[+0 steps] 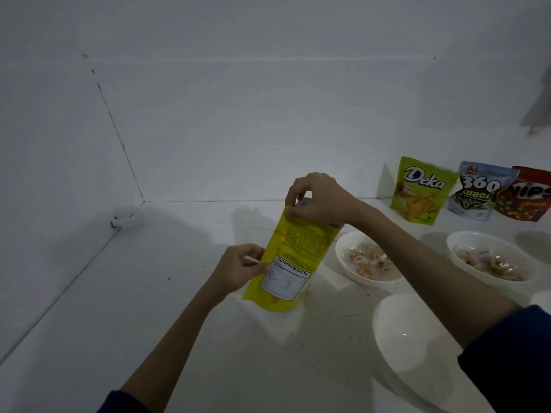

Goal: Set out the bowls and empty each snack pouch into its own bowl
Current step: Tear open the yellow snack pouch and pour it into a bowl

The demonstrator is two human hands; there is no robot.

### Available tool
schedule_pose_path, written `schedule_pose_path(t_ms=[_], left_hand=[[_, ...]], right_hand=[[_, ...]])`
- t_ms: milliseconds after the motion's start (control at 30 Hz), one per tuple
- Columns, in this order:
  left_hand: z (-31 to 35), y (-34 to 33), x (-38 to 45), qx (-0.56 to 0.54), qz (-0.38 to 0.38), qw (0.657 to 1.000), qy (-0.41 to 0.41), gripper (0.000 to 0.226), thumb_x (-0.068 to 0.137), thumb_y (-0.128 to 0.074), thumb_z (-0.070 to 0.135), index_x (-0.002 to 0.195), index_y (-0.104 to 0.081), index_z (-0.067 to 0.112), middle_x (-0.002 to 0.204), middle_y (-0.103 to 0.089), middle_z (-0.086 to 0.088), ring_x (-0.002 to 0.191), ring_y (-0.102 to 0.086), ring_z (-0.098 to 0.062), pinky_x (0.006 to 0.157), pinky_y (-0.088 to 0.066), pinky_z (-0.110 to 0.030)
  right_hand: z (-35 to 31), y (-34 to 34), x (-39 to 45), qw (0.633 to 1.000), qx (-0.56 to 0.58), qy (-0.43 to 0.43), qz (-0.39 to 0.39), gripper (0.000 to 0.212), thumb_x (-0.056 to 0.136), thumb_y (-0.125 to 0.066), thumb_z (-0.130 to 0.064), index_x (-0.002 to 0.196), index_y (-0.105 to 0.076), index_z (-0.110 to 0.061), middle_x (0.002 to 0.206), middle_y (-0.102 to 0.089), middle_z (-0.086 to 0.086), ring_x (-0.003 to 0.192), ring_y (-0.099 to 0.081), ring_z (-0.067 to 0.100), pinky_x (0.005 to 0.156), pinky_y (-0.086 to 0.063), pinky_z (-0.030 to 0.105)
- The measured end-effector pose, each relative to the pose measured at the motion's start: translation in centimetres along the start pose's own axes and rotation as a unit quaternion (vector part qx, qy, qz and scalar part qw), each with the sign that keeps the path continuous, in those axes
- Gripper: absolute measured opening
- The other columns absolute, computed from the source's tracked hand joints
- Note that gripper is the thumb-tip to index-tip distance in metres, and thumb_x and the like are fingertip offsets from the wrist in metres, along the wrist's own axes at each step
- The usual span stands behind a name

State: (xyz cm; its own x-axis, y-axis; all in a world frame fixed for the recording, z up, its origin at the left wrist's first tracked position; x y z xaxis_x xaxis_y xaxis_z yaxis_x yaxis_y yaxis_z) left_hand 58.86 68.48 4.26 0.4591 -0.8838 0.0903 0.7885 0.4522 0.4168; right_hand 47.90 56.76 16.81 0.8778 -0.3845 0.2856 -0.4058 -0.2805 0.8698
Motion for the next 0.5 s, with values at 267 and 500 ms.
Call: schedule_pose_path(t_ms=[267,500], left_hand=[[-1.1,1.8,-1.3,0.044,0.105,0.993,0.005,0.042,0.07,-0.076,0.006,0.055,-0.067,0.044,0.055,-0.066,0.021,0.054,-0.06,0.005,0.061,-0.049,-0.01],[7.2,3.5,-1.8,0.125,0.121,0.98,-0.099,0.037,0.073,-0.073,0.004,0.062,-0.064,0.038,0.061,-0.065,0.029,0.061,-0.06,0.008,0.059,-0.047,-0.016]], right_hand=[[1.6,2.8,-1.5,0.998,0.062,-0.007,0.024,0.004,0.072,-0.073,-0.015,0.072,-0.07,-0.012,0.073,-0.064,-0.006,0.079,-0.062,0.015,0.09,-0.047,0.043],[4.5,6.9,-7.8,0.972,0.219,-0.057,0.061,0.009,0.076,-0.07,-0.005,0.078,-0.068,0.004,0.073,-0.064,0.008,0.072,-0.057,0.01,0.065,-0.045,0.012]])
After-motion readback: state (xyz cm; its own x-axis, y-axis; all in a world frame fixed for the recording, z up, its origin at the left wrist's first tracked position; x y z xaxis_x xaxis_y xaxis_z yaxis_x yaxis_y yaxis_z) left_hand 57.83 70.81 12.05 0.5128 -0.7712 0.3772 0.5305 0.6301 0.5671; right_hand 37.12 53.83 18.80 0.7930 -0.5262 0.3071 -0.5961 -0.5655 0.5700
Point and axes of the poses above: each hand's wrist, its own x-axis towards the middle knuckle, its own y-axis out of the back of the hand, z = x × y, the point moved 5 cm from there along x, towards the middle knuckle
